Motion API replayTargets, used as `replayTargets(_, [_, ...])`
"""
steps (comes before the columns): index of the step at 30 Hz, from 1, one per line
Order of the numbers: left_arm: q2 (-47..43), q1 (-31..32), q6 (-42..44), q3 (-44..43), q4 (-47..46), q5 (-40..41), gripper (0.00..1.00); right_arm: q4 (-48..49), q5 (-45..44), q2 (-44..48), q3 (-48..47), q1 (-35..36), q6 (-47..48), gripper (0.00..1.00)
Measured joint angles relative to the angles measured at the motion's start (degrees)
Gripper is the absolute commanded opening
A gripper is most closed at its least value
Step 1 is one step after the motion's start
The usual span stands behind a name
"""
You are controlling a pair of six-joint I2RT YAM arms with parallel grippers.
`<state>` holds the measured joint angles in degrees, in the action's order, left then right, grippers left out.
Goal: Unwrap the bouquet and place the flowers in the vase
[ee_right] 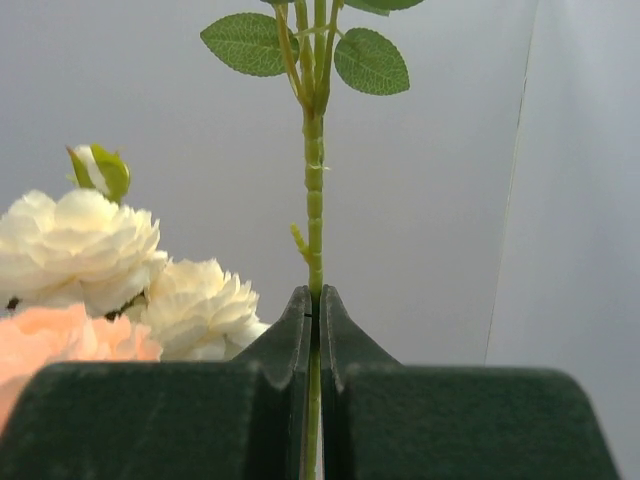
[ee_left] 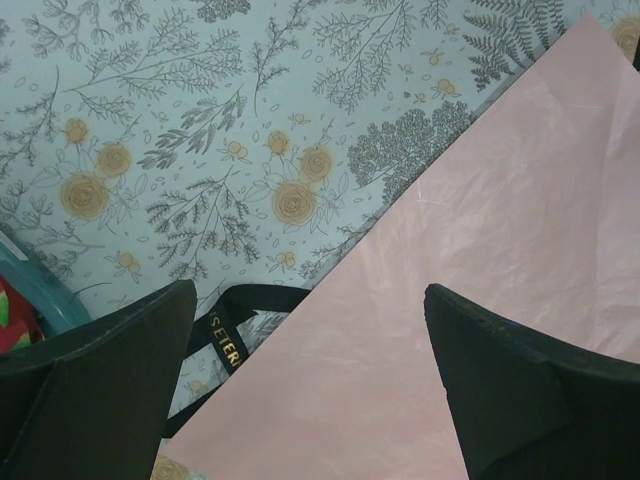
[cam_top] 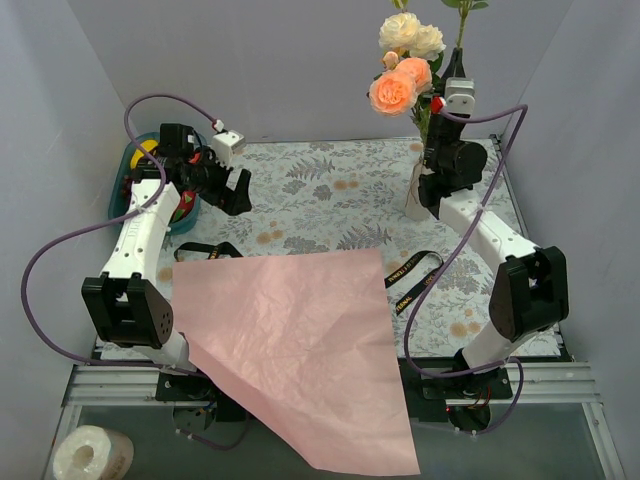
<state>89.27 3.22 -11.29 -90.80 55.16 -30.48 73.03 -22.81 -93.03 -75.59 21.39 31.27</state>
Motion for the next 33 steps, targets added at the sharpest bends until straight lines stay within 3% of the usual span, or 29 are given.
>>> replayTargets(16, [0.22, 0.00, 0.04, 2.25, -0.37, -0.04, 0.98, 1.38, 1.60, 2.71, -2.40, 0.00, 0.55, 0.01])
replayTargets(33, [1.88, 0.00, -0.04, 1.77, -0.57, 0.02, 0.98, 0.57, -11.39, 2.67, 6.32, 0.76, 1.49, 0.03])
